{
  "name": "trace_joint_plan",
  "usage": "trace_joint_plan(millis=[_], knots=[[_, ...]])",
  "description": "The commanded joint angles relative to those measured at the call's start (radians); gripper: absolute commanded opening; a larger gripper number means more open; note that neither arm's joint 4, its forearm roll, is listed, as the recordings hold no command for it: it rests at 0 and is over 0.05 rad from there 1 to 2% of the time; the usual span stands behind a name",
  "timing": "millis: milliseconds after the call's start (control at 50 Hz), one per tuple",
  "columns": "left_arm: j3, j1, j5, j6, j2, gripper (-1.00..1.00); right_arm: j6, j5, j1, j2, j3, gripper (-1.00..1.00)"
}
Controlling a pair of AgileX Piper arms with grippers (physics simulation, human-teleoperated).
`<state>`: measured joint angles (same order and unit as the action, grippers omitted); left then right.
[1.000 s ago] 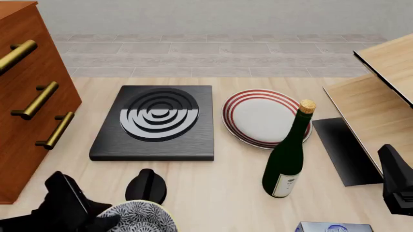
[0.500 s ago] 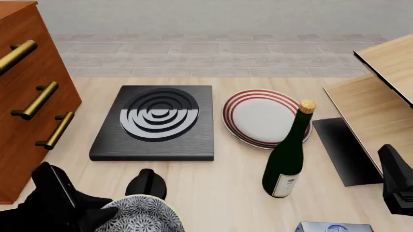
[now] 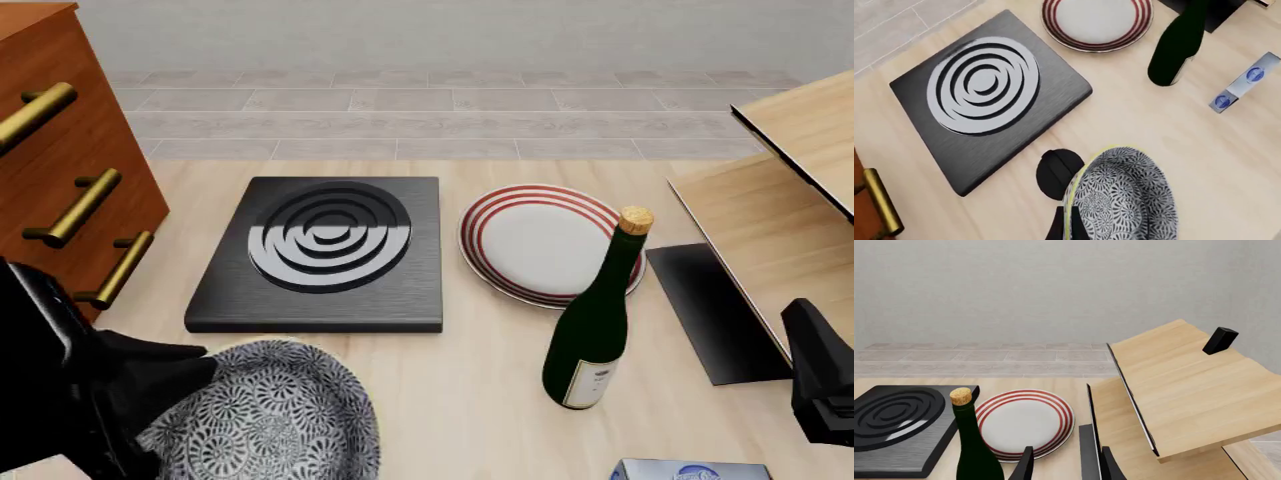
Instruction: Put the bowl on the stove.
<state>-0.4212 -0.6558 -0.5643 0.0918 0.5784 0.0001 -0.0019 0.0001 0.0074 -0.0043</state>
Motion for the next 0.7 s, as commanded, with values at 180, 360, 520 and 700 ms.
trace_joint_plan(millis=[180,360,520,700], knots=[[-0.15,0.032,-0.053,-0.144,0.009,-1.0,0.0,0.0,0.0,0.0,0.0,1.0],[-0.222,0.101,-0.015,-0.284,0.064,-1.0,0.0,0.0,0.0,0.0,0.0,1.0],[-0.273,0.163,0.014,-0.404,0.096,-1.0,0.0,0.0,0.0,0.0,0.0,1.0],[-0.264,0.216,0.063,-0.494,0.103,-1.0,0.0,0.0,0.0,0.0,0.0,1.0]])
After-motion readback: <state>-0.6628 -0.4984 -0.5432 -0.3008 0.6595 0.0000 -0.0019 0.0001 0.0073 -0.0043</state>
